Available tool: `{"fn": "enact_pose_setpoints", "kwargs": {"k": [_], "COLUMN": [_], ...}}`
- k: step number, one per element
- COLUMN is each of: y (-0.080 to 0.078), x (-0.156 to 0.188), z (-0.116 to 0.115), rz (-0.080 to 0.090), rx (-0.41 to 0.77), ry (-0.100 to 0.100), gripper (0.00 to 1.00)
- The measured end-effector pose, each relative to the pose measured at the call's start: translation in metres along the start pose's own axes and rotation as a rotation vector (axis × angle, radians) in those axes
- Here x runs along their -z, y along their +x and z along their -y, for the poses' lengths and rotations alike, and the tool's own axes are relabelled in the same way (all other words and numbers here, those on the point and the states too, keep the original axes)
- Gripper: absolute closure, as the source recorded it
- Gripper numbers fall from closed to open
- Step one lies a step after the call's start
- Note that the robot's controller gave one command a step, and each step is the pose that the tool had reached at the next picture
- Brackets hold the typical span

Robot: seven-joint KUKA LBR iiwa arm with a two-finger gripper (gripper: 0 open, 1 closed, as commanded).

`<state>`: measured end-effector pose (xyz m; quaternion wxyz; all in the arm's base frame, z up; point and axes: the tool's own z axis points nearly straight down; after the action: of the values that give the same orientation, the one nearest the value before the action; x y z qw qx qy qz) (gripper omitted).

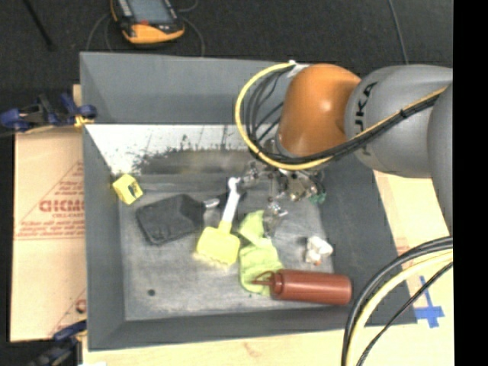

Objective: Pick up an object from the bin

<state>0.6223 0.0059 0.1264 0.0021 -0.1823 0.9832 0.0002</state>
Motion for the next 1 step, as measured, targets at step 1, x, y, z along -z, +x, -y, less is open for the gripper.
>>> {"fn": "enact_pose_setpoints", "kwargs": {"k": [1], "y": [0.0113], "x": [-0.0499], "z": [0.0039], "rz": [0.006], "rx": [0.592], "ry": [0.005], "gripper": [1.00]}}
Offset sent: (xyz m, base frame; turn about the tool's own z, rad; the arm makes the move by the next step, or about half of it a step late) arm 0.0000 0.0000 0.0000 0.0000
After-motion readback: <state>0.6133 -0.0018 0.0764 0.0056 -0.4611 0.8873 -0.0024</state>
